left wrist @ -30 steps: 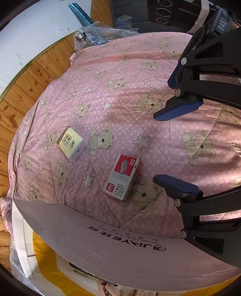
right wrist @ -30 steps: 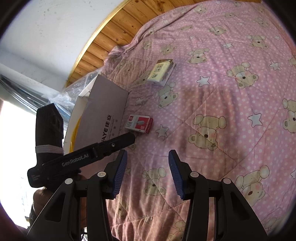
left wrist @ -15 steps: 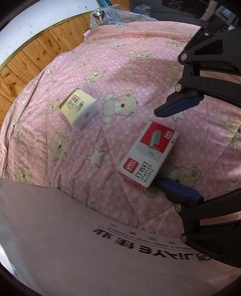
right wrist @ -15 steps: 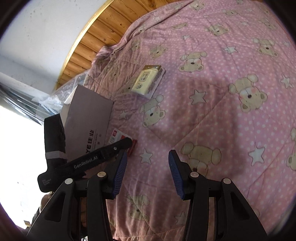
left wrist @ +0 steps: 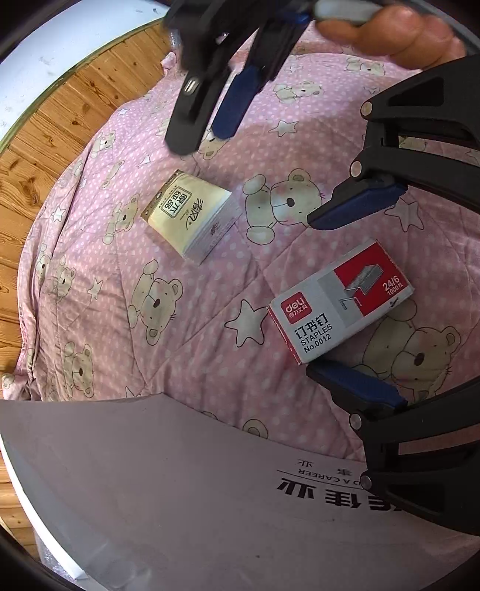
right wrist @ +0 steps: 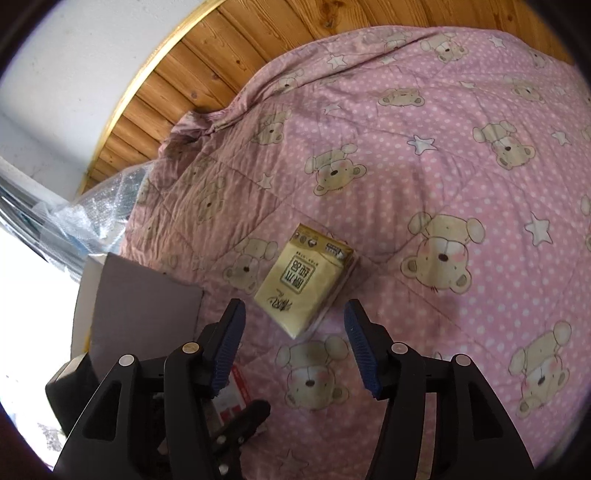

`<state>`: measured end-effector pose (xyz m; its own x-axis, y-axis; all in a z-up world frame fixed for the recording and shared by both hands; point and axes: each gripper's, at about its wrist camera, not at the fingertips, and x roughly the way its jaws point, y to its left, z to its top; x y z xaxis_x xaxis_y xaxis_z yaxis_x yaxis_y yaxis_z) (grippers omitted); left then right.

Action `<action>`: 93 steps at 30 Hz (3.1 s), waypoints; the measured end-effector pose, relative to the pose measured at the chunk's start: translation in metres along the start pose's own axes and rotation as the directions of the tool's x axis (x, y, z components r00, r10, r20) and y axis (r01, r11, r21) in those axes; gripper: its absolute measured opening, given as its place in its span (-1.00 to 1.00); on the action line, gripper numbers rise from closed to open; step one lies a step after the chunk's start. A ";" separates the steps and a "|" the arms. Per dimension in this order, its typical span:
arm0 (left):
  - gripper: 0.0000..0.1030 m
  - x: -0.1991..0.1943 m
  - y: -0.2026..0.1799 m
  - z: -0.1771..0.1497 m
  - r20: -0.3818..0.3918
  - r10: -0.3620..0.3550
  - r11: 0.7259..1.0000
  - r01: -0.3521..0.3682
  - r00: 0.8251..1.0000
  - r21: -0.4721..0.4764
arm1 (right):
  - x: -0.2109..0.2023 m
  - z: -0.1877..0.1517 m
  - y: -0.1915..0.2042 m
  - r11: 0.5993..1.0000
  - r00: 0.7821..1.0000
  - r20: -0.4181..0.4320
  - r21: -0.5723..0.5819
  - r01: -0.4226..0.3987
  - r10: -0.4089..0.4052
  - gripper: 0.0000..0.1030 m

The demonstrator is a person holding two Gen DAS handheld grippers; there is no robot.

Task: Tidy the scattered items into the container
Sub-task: 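Grasp the red-and-white staples box with the left tool while the right tool grasps the yellow tissue pack, then carry the staples box with the left tool while the right tool carries the tissue pack over the white box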

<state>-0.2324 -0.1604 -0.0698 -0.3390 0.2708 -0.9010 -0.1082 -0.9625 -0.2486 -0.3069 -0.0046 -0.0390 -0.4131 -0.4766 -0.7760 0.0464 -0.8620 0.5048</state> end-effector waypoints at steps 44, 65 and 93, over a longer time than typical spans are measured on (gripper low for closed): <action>-0.14 -0.042 -0.014 -0.011 0.063 -0.149 0.985 0.143 0.987 0.092 | -0.053 -0.078 -0.038 0.998 0.998 -0.010 -0.031 0.059 -0.059 0.11; -0.14 -0.083 -0.029 -0.040 0.086 -0.090 0.988 0.078 0.992 0.131 | -0.094 -0.110 -0.015 0.998 1.000 0.018 -0.056 0.026 -0.025 0.11; -0.14 -0.145 -0.028 -0.079 0.174 -0.159 0.981 0.135 0.972 0.143 | -0.133 -0.155 0.028 0.989 0.999 0.037 -0.145 0.016 -0.011 0.11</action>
<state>-0.1065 -0.1743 0.0401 -0.4748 0.4183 -0.7743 -0.2853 -0.9055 -0.3142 -0.1093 0.0084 0.0198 -0.4466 -0.4608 -0.7670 0.1710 -0.8853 0.4324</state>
